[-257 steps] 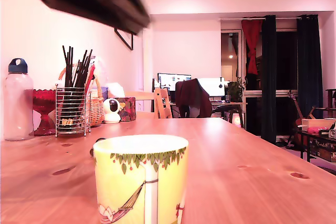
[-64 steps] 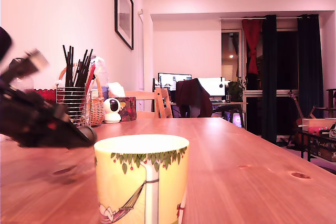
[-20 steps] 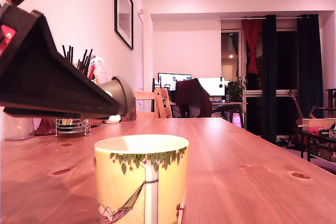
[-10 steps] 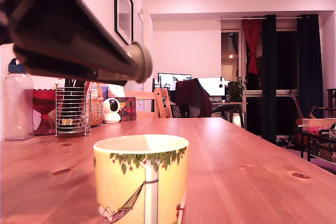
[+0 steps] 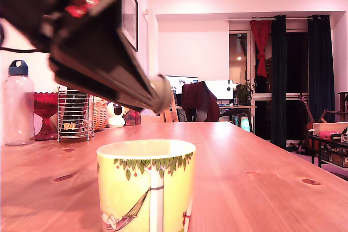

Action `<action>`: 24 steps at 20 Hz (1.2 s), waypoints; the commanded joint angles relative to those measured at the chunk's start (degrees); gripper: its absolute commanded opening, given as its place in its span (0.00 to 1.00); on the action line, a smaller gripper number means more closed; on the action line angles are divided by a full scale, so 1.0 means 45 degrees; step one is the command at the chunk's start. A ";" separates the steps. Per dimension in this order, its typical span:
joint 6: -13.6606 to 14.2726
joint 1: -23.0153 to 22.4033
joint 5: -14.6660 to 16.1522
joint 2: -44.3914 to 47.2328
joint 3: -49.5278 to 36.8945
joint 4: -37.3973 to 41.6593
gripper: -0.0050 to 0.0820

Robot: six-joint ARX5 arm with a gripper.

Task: Pick the coffee capsule and then drop it inside the coffee cup in front of you

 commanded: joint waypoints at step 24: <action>0.0389 -0.0525 -0.0665 0.1297 0.0568 -0.1185 0.25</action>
